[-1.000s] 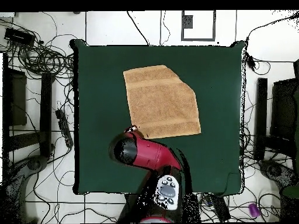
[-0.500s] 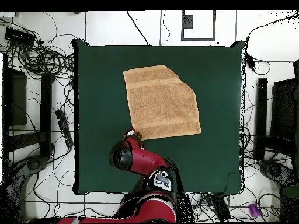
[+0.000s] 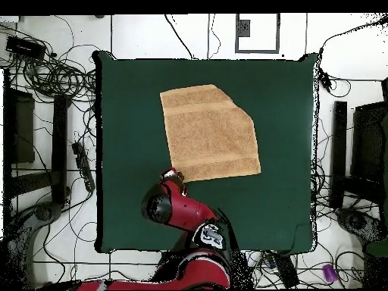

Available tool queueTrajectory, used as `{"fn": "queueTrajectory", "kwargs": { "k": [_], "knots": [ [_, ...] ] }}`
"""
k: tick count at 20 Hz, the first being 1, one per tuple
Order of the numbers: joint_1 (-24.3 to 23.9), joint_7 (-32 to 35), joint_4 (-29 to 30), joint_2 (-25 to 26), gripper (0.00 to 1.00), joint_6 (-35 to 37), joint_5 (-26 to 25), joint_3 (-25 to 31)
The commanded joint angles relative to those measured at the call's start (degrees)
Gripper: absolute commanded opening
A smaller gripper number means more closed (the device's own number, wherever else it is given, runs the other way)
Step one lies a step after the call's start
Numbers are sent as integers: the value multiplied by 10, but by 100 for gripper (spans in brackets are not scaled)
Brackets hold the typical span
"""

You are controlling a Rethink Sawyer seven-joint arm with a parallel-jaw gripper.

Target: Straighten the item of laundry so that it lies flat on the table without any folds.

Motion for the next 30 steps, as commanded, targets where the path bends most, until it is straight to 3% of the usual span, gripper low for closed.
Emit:
{"fn": "queueTrajectory", "kwargs": {
  "k": [1, 9, 18, 22, 30],
  "knots": [
    [-28, 203, 36, 128, 0, -63, 39, 147],
    [-40, 250, 54, 121, 0, -92, 68, 212],
    [35, 296, 98, 51, 0, -33, 221, 206],
    [49, 298, 106, 29, 0, -9, 257, 209],
    [48, 302, 111, 5, 0, 13, 279, 224]
  ]
}}
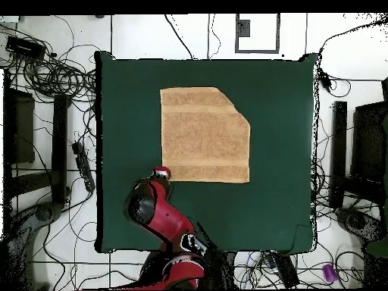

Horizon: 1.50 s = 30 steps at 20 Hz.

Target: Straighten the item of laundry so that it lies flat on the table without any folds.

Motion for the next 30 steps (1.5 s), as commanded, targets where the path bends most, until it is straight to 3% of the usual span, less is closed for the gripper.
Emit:
{"fn": "queueTrajectory", "kwargs": {
  "k": [1, 10, 21, 23, 24, 25, 29, 30],
  "knots": [
    [29, 170, 33, 26, 0, 119, 49, 138],
    [38, 174, 47, -18, 0, 161, 90, 149],
    [35, 172, 42, -16, 0, 163, 102, 153],
    [55, 146, 40, -27, 0, 203, 114, 110],
    [71, 124, 37, -37, 0, 236, 112, 66],
    [104, 98, 19, -35, 0, 293, 100, -22],
    [135, 32, -106, -4, 0, 510, -55, -282],
    [136, 28, -127, -4, 0, 538, -82, -312]
  ]
}}
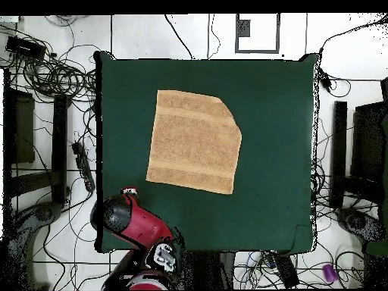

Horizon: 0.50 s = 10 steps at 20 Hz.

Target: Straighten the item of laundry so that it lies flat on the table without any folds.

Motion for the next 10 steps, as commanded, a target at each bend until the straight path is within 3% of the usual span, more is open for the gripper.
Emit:
{"fn": "queueTrajectory", "kwargs": {
  "k": [1, 4, 10],
  "knots": [
    [33, 25, -140, 21, 0, 302, -119, -285],
    [12, 24, -161, -8, 0, 320, -174, -291],
    [-38, 12, -165, -37, 0, 267, -233, -262]
  ]
}}
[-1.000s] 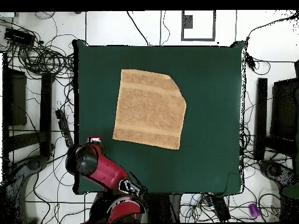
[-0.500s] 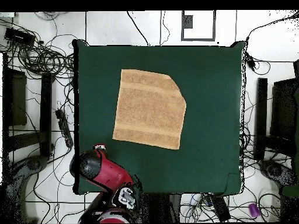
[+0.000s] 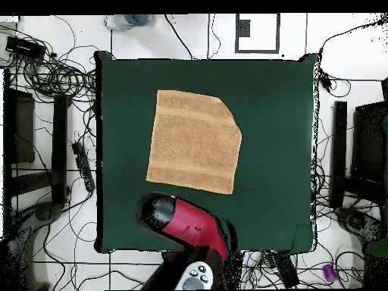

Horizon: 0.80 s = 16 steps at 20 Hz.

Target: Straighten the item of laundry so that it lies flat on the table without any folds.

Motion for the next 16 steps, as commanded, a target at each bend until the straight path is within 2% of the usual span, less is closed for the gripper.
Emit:
{"fn": "queueTrajectory", "kwargs": {
  "k": [1, 7, 9, 13, 16],
  "knots": [
    [-41, 7, -70, -8, 0, -27, -41, -23],
    [-94, -19, -87, -27, 0, -92, -84, 13],
    [-124, -34, -78, -33, 0, -146, -99, 48],
    [-175, -24, -53, -21, 0, -270, -128, 122],
    [-180, -3, -61, -6, 0, -318, -149, 133]
  ]
}}
